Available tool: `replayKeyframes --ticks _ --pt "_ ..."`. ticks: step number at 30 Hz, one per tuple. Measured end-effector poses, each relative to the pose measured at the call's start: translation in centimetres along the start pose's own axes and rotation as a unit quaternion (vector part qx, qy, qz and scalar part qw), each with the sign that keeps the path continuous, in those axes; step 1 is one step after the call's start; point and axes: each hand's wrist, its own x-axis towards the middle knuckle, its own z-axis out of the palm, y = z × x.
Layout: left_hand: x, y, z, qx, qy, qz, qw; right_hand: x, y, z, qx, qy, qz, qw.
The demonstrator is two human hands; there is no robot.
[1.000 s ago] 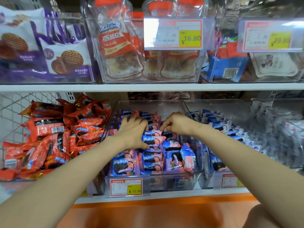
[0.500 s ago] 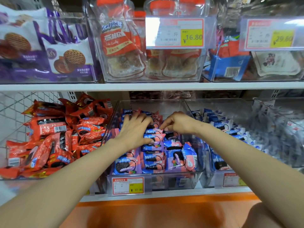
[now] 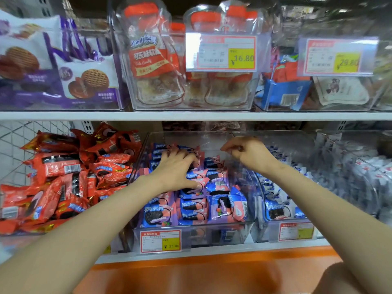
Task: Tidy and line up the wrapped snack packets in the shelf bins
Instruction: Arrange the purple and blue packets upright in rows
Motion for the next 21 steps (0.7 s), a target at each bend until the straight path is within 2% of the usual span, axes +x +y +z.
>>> replayKeyframes --ticks 2,6,9,12,14,16,18,21 --pt "0.4 1.1 -0.4 -0.017 0.007 0.037 0.999 -1.1 0.0 -0.7 0.003 -0.014 -0.004 1.0" --pt "0.8 2.9 -0.8 -0.057 0.009 0.083 0.995 -3.2 -0.1 -1.8 -0.05 -0.193 -0.042 0.979" --pt "0.6 2.9 -0.9 -0.085 0.026 0.067 0.994 -4.0 -0.4 -1.6 -0.14 -0.265 -0.06 0.952" --pt "0.0 2.3 -1.6 -0.148 0.054 0.037 0.987 -4.3 -0.9 -0.9 -0.223 -0.26 -0.107 0.933" --pt "-0.6 2.2 -2.0 -0.221 0.065 0.017 0.973 -4.3 -1.0 -0.9 -0.221 -0.223 -0.109 0.943" --pt "-1.0 2.3 -2.3 -0.322 0.06 0.004 0.945 -4.2 -0.8 -1.3 -0.147 -0.161 -0.081 0.973" --pt "-1.3 2.7 -2.5 -0.433 0.048 0.0 0.9 -4.0 -0.8 -2.1 0.002 -0.111 -0.048 0.993" --pt "-1.4 3.6 -2.8 -0.552 -0.024 -0.023 0.833 -3.9 -1.2 -2.8 0.221 -0.074 -0.045 0.972"
